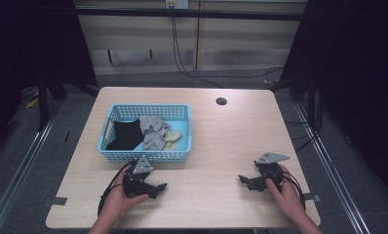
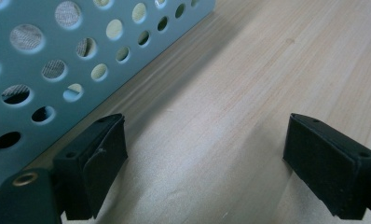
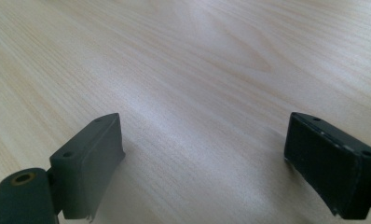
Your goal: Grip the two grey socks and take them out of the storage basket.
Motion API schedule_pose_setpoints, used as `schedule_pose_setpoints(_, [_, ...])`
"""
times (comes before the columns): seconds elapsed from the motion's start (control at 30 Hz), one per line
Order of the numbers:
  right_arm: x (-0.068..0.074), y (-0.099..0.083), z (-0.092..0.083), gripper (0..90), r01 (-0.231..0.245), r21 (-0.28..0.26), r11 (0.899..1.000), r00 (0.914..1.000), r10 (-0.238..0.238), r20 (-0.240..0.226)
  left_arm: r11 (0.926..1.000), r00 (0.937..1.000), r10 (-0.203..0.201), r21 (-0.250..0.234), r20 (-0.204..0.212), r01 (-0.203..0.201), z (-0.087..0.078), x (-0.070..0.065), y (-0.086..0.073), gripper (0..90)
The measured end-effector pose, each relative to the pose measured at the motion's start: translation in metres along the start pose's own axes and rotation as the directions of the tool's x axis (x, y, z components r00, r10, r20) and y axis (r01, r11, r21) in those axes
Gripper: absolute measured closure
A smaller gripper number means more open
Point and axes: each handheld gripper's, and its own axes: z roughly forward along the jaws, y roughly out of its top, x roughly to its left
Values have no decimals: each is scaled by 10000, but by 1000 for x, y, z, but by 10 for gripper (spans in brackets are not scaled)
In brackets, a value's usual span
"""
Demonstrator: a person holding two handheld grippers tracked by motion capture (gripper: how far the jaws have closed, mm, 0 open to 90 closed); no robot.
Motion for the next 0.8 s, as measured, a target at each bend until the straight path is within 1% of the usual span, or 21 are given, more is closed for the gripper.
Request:
schedule_pose_setpoints(0.07, [0,0,0,109,-1,2,10000,10000,1,1,10000,10000,-16,-22,-43,16,0,-1,0,125])
schedule_pose_setpoints(0.13, [0,0,0,109,0,0,10000,10000,0,2,9999,10000,13,144,-26,-12,-2,-1,1,130])
schedule_pose_setpoints(0.17, [0,0,0,109,0,-1,10000,10000,0,0,9997,10000,52,246,-81,-50,-3,0,2,140])
schedule_pose_setpoints(0.2, [0,0,0,109,-3,0,10000,10000,3,0,9995,10000,-22,314,-67,24,-4,0,2,156])
schedule_pose_setpoints(0.27, [0,0,0,109,-3,0,10000,10000,3,-1,9985,9998,-201,513,24,199,-6,1,3,159])
schedule_pose_setpoints(0.3, [0,0,0,109,-2,1,10000,10000,2,7,9975,9998,-209,681,-69,213,-8,2,4,164])
schedule_pose_setpoints(0.33, [0,0,0,109,-1,1,10000,10000,1,7,9958,9995,-310,860,33,306,-9,2,5,172])
schedule_pose_setpoints(0.37, [0,0,0,109,-3,0,10000,10000,3,0,9949,9993,-344,953,111,332,-10,2,6,174])
schedule_pose_setpoints(0.4, [0,0,0,109,0,-1,10000,10000,0,0,9930,9994,-356,1125,49,348,-12,3,7,178])
schedule_pose_setpoints(0.43, [0,0,0,109,-2,-2,10000,10000,2,0,9918,9991,-395,1225,164,372,-13,4,8,181])
schedule_pose_setpoints(0.47, [0,0,0,109,1,-2,10000,10000,-1,-1,9907,9993,-335,1328,153,312,-15,5,10,181])
schedule_pose_setpoints(0.53, [0,0,0,109,1,0,10000,10000,-1,-1,9874,9981,-583,1487,211,545,-21,7,14,189])
schedule_pose_setpoints(0.57, [0,0,0,109,-1,-3,10000,10000,1,-1,9872,9973,-690,1456,264,645,-24,8,17,196])
schedule_pose_setpoints(0.6, [0,0,0,109,0,-1,10000,10000,0,-2,9866,9972,-701,1496,255,656,-26,8,19,204])
schedule_pose_setpoints(0.63, [0,0,0,109,0,-2,10000,10000,0,-1,9846,9963,-773,1600,367,705,-28,10,21,209])
schedule_pose_setpoints(0.7, [0,0,0,109,-3,-1,10000,10000,3,0,9783,9953,-908,1900,338,828,-34,11,25,223])
schedule_pose_setpoints(0.73, [0,0,0,109,-2,0,10000,10000,2,-2,9746,9938,-1013,2051,456,899,-35,12,27,226])
schedule_pose_setpoints(0.77, [0,0,0,109,1,2,10000,10000,-1,10,9710,9941,-993,2228,446,870,-37,13,28,226])
schedule_pose_setpoints(0.8, [0,0,0,109,-3,1,10000,10000,3,6,9692,9946,-957,2318,406,838,-39,14,29,227])
